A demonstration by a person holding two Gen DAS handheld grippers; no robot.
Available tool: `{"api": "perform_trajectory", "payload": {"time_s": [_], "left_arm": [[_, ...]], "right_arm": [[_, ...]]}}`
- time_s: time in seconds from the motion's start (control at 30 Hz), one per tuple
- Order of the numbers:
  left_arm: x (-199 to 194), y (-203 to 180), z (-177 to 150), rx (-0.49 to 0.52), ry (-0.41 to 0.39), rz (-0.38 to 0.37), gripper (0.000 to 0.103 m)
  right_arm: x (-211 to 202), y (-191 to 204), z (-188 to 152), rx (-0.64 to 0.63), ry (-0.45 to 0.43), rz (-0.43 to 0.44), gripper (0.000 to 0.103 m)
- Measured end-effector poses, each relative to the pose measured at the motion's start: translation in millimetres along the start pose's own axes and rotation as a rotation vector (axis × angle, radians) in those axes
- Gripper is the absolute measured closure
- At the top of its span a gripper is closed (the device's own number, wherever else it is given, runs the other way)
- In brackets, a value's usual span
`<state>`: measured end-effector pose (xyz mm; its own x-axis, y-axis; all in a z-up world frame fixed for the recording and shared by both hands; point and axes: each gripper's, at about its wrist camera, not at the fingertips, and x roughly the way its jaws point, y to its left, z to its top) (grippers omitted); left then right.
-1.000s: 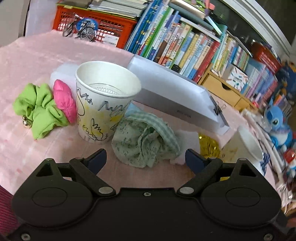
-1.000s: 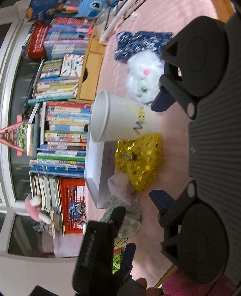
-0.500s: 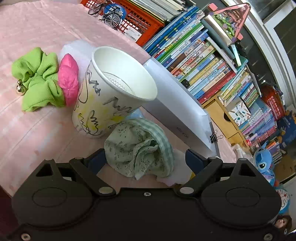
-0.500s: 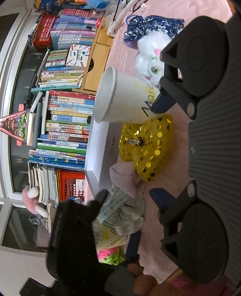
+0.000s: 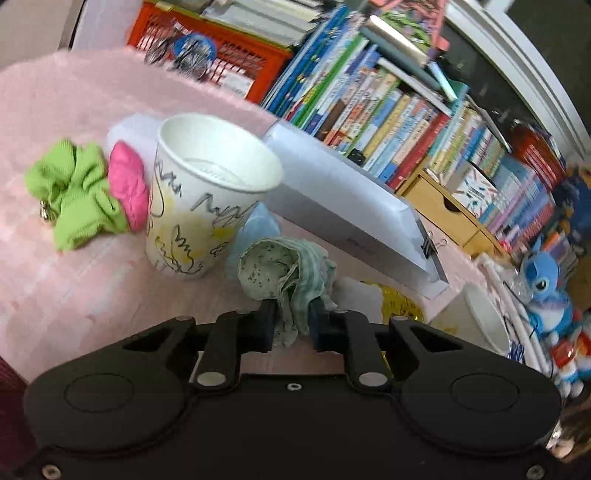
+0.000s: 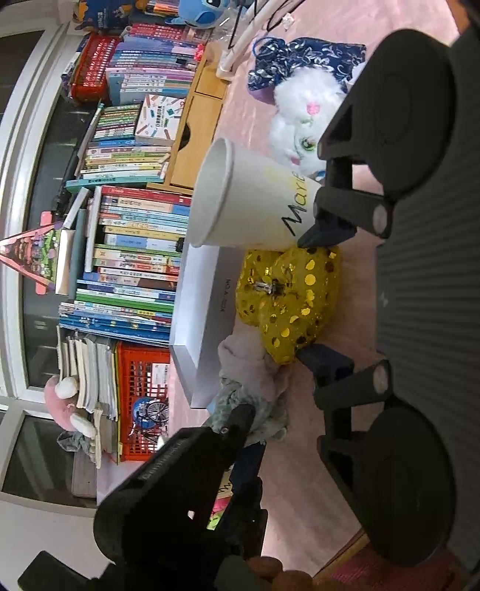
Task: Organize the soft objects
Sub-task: 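Grasp the green checkered cloth with the left tool while the right tool grasps the yellow sequined bow, then carry the cloth with the left tool while the right tool carries the bow over the white tray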
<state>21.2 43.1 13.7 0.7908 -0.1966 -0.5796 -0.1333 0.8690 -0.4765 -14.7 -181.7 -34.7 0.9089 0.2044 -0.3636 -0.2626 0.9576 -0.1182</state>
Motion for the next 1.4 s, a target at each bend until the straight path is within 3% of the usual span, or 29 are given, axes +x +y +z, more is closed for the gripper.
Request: {"api": "perform_trajectory", "payload": {"time_s": [0.3,0.8,1.4], "left_arm": [[-27,-17,-7,0.13,-0.072,-0.001,0.087],[-56,-40,2,0.264,-0.194,-0.01,0.087],[-66,-54,16,0.346,-0.236,-0.024,0.087]], "right_arm": [[-10,-1,5,-0.021,-0.043,0.009,0.049],[-30,3,19,-0.041,-0.153,0.013,0.05],[-44,0,34,-0.043,-0.234,0.003,0.05]]}}
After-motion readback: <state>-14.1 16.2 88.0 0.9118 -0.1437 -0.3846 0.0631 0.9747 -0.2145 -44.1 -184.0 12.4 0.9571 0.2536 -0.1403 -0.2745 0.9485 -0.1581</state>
